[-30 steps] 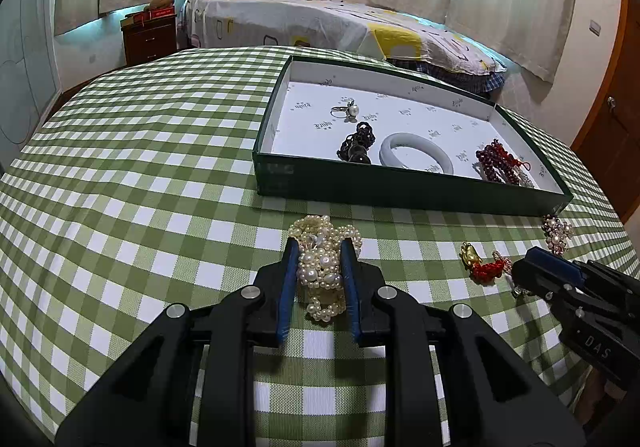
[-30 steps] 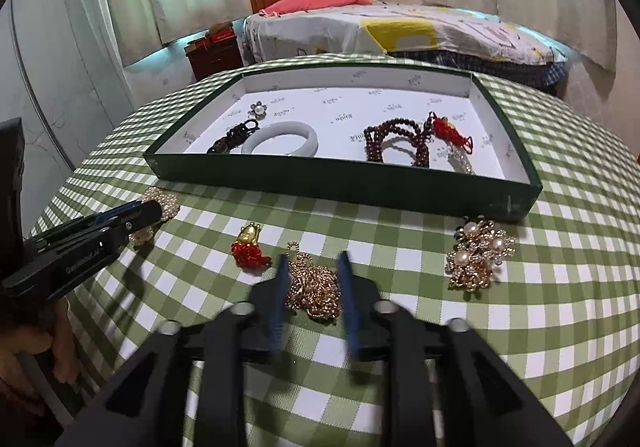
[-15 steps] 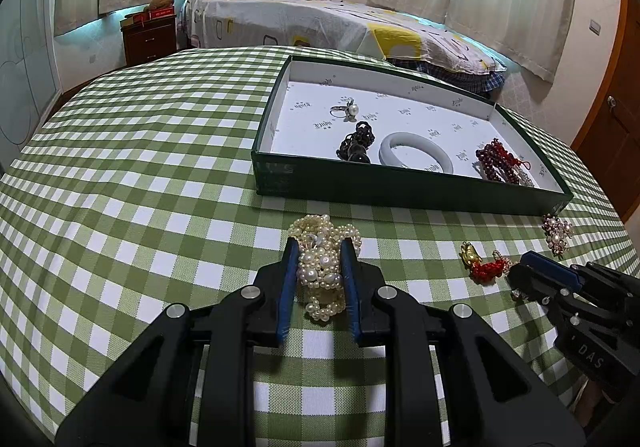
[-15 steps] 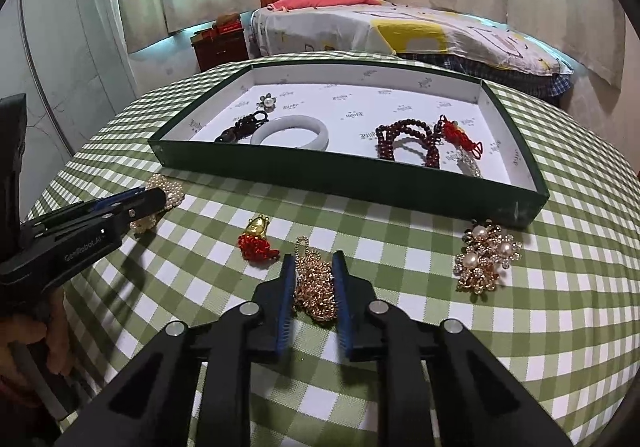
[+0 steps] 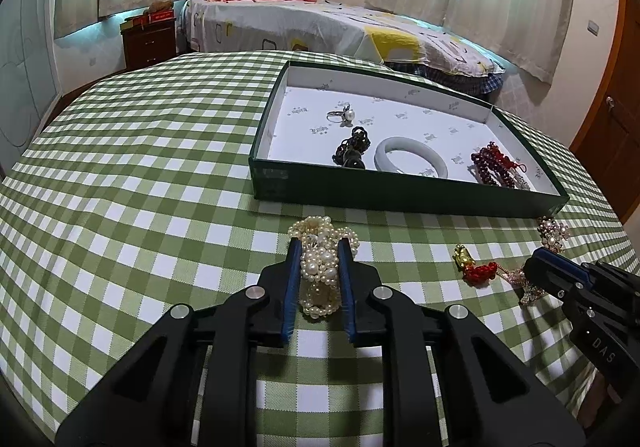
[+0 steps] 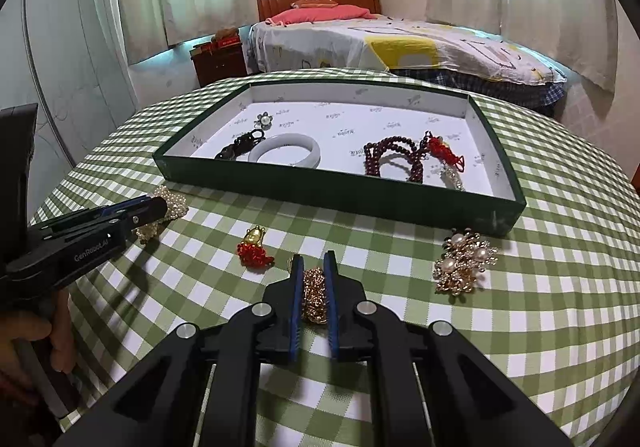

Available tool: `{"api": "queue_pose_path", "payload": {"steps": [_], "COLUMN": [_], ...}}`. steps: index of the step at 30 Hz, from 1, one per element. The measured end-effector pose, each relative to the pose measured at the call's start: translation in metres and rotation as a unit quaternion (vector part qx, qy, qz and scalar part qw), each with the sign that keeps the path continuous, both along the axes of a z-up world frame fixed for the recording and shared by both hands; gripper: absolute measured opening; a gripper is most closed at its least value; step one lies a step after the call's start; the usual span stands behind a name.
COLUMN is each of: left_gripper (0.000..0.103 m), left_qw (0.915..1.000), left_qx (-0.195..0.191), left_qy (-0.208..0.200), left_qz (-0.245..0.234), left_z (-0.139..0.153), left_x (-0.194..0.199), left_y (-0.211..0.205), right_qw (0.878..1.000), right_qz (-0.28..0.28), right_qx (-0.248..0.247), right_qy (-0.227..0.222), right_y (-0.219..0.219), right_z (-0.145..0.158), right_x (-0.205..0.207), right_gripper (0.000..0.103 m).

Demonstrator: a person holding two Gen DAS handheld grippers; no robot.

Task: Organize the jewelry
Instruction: 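Carry the pearl necklace and gold chain into the box and open both grippers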

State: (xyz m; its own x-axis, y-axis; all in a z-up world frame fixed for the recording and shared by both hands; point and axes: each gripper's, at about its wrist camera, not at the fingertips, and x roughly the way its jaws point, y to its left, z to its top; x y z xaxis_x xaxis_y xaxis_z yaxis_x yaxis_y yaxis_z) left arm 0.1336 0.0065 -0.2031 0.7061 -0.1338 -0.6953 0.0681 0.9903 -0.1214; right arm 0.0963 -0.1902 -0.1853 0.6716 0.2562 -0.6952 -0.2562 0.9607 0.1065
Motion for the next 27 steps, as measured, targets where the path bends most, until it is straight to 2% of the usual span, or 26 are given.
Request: {"api": "queue_pose_path", "payload": {"steps": [14,27], "left_gripper": [0.018,0.018], "left_qw": [0.9993,0.996], "left_qx": [-0.005,-0.031], "left_qy": [-0.036,-0.081], "left_qz": [-0.008,-0.023], "left_z": [0.028,0.073], "left_x": [-0.009,-0.001], "left_y": [-0.006,-0.017], "right_qw": [0.999,0.996], "right_qz": [-0.009,-0.014], "right_qx": [0.012,0.027], "right_qy": [-0.03,-0.088], "right_y": [-0.01,-0.014], "right_z": [0.023,0.067], "right_x": [-0.005,0.008], "right_gripper": [0.011,0.011]}}
